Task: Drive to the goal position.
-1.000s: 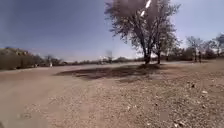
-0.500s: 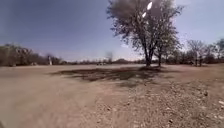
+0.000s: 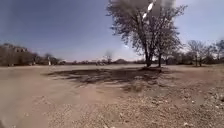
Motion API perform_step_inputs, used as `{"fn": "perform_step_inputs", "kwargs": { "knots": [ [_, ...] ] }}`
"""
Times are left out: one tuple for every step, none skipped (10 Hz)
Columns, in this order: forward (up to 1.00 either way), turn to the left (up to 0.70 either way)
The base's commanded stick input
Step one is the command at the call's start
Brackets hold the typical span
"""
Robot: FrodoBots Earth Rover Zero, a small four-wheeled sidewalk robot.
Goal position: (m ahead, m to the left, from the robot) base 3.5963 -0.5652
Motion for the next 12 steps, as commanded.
{"fn": "perform_step_inputs", "kwargs": {
  "knots": [
    [0.85,0.19],
    [0.85,0.34],
    [0.85,0.19],
    [0.85,0.04],
    [0.85,0.0],
    [0.85,0.0],
    [0.85,0.0],
    [0.85,0.0],
    [0.85,0.0],
    [0.85,0.0],
    [0.85,0.0],
    [0.85,0.0]
  ]
}}
